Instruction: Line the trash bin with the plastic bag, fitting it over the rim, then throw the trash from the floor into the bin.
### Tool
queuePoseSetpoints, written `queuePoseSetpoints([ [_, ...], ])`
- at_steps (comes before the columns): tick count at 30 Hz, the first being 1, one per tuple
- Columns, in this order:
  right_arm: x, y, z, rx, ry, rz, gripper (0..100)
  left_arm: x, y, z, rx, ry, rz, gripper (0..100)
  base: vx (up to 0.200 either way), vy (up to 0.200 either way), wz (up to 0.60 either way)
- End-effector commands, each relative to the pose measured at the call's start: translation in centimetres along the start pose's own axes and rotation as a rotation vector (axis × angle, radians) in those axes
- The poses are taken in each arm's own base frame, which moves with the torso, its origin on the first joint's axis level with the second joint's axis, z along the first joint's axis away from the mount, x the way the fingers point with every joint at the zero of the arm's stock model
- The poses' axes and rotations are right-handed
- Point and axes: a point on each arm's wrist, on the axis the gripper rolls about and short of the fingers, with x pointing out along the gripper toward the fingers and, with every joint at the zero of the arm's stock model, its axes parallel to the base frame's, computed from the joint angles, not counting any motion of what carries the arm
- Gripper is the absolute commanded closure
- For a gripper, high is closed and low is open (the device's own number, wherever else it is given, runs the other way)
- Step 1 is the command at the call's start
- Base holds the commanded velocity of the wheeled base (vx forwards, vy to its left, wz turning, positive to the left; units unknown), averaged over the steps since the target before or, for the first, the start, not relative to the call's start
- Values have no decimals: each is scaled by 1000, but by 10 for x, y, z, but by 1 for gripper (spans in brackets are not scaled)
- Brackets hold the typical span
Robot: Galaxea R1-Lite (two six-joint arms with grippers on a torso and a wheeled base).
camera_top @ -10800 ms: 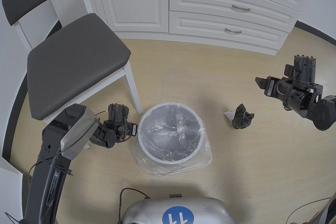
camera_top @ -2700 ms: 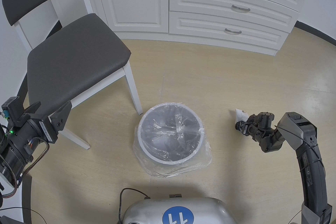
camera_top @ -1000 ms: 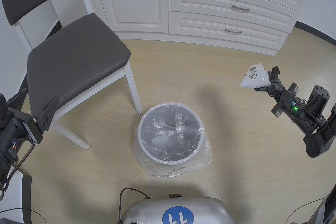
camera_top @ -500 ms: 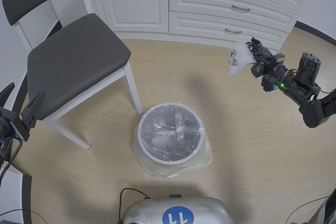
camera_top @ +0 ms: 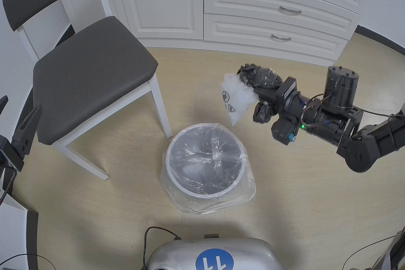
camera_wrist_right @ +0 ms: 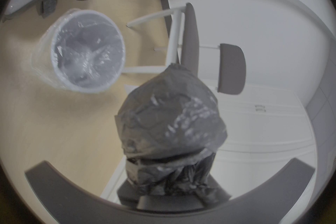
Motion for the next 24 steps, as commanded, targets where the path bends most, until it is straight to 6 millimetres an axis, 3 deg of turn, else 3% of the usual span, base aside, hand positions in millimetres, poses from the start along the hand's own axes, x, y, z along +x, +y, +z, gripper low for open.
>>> queuePoseSetpoints([
  [1, -5, 28, 28, 0, -83, 104, 100, -4, 3, 1, 3, -14, 6, 0, 0, 0, 0],
  [7, -9, 47, 36, 12, -107, 168, 100, -4, 4, 1, 2, -15, 9, 0, 0, 0, 0],
  [16, 7, 61, 66, 22, -172, 212, 100, -4, 4, 1, 4, -11, 15, 0, 0, 0, 0],
  [24, 38, 78, 94, 60, -207, 201, 100, -3, 4, 1, 3, -11, 16, 0, 0, 0, 0],
])
